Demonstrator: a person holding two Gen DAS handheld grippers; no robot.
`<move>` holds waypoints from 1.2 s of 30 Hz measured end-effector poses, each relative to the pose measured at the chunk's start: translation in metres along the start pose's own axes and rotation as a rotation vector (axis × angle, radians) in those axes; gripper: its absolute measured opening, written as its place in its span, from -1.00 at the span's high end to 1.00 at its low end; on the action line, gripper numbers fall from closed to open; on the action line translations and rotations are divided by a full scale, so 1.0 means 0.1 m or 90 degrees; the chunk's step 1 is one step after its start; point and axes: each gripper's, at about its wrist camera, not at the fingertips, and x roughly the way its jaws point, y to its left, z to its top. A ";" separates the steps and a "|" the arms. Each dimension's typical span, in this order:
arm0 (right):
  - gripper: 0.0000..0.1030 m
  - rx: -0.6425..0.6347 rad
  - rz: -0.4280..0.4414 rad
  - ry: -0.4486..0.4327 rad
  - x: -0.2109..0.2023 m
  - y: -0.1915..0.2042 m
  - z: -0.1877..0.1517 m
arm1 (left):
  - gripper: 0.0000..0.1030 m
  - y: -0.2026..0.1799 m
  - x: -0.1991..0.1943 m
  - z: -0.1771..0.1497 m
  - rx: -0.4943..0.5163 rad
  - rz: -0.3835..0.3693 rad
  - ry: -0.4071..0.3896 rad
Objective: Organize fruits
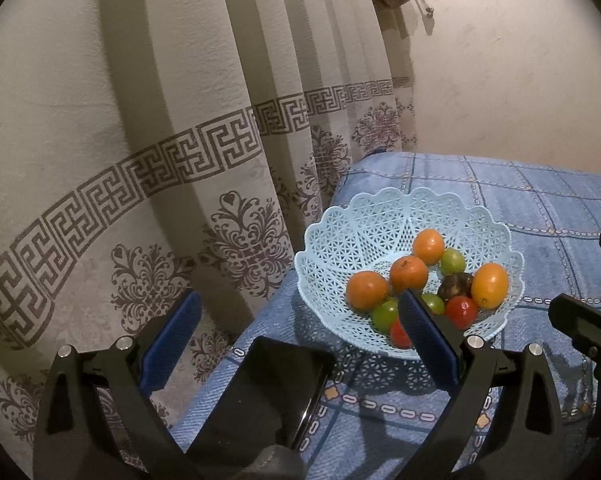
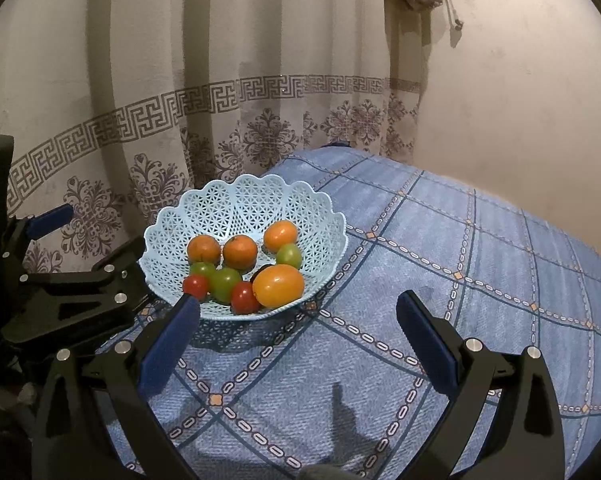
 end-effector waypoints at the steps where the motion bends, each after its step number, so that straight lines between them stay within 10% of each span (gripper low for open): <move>1: -0.90 0.000 0.000 0.000 0.00 0.00 0.00 | -0.94 0.00 0.00 0.00 0.001 0.000 0.000; 36: -0.90 -0.020 -0.008 0.032 0.12 0.09 -0.06 | -0.94 -0.06 -0.01 0.00 0.016 -0.003 0.001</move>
